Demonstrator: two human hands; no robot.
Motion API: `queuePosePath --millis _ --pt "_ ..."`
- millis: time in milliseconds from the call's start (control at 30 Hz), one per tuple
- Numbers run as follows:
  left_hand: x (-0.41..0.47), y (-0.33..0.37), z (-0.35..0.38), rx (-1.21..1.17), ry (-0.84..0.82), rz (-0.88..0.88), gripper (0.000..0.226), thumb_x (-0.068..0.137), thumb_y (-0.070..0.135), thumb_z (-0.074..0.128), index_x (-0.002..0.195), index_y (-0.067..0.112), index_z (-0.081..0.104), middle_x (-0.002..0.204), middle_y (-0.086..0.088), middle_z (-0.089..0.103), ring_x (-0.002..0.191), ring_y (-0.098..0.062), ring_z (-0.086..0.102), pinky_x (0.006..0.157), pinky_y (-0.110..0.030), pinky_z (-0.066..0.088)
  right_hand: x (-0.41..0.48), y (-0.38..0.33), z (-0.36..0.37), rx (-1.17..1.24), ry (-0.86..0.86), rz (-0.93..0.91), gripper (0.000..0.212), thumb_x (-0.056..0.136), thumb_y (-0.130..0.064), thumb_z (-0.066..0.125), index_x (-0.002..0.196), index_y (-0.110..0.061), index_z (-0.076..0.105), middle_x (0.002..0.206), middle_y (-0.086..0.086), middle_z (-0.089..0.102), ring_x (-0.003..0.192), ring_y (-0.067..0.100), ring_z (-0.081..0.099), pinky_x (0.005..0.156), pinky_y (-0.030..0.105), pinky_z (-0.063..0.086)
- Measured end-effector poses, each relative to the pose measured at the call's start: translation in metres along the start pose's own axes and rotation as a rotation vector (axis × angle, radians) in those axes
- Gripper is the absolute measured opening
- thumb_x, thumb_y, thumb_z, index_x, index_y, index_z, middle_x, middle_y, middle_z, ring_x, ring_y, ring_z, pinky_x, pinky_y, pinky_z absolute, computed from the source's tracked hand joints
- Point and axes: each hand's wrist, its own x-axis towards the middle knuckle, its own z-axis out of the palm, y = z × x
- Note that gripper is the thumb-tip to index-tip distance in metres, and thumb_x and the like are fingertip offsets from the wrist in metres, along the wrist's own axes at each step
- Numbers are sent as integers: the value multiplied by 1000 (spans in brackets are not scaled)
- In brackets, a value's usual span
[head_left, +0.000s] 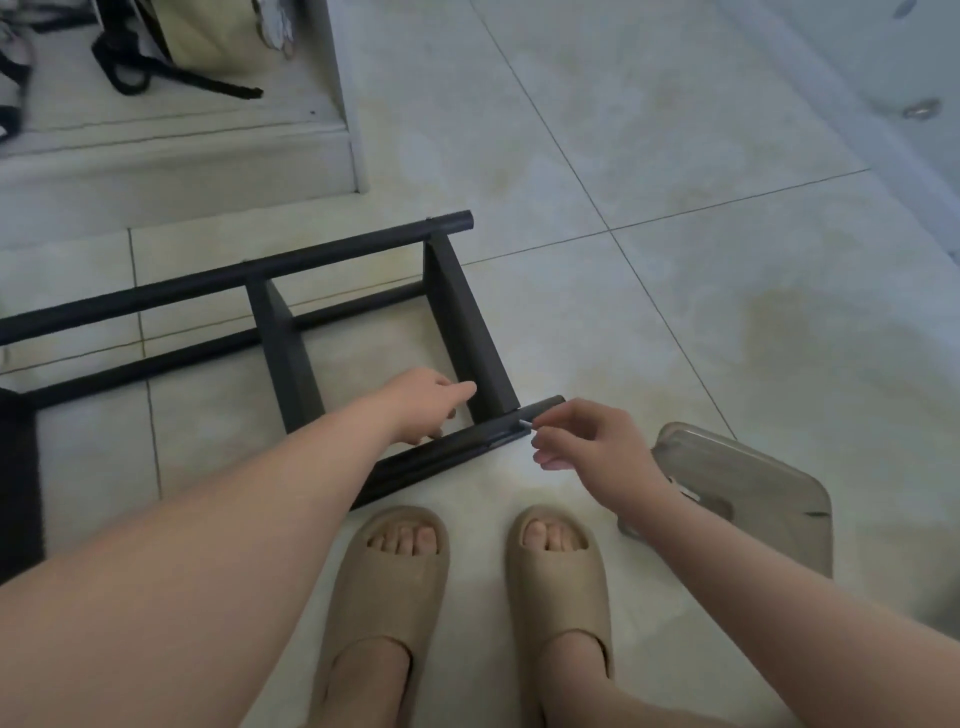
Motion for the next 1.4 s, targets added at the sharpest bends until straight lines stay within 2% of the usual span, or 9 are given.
queuePosePath --millis 133,200,300,500,833,1000,1100,1267,1400 --pt "26 -12 19 -118 -81 71 47 101 49 49 115 9 68 111 -11 74 84 -27 74 93 -44 55 6 17 6 77 12 -37 9 91 5 67 88 -4 69 73 10 74 67 21 72 67 28 60" --pt "33 -9 27 -240 -153 105 44 102 46 51 109 5 66 103 -14 75 77 -29 76 80 -46 61 12 22 6 73 23 -63 11 91 5 68 87 -5 69 74 9 74 68 21 72 68 26 59" --pt "41 -3 36 -303 -159 96 32 99 40 58 94 8 60 79 -4 75 68 -28 76 53 -32 58 17 27 7 31 22 -100 10 91 6 67 87 -3 69 73 8 72 66 16 71 67 22 57" --pt "45 -4 44 -264 -100 90 31 94 40 61 85 11 62 58 -5 71 52 -21 69 52 -29 53 13 31 -2 47 7 -137 17 90 9 66 82 -6 67 74 12 70 64 13 69 66 17 53" --pt "42 -4 46 -294 -49 114 34 91 47 66 82 14 71 53 -4 67 43 -17 62 44 -22 47 8 39 0 -15 34 -139 22 92 3 68 83 -17 68 75 4 72 69 13 71 69 18 54" --pt "42 -6 48 -310 -55 117 34 91 46 67 82 14 72 53 -3 67 44 -18 64 45 -23 48 13 41 7 -153 34 -124 18 92 -5 70 86 -22 69 76 -6 72 72 10 73 76 28 58" --pt "42 -7 48 -316 -62 120 35 91 46 67 83 13 72 55 -5 68 47 -19 66 46 -25 50 17 39 10 -98 36 -101 21 92 -2 69 84 -21 69 74 -6 73 71 10 73 71 20 55" --pt "43 -8 48 -335 -60 121 34 94 43 65 82 12 71 71 -12 73 54 -24 70 48 -28 52 20 40 18 37 76 -34 15 91 2 68 82 -9 68 72 2 73 67 17 73 69 23 57" --pt "42 -8 48 -329 -60 116 42 100 39 57 93 -1 67 91 -21 74 55 -24 69 47 -27 49 24 39 24 175 110 8 11 92 4 67 82 -2 65 69 7 73 62 21 72 65 26 60"
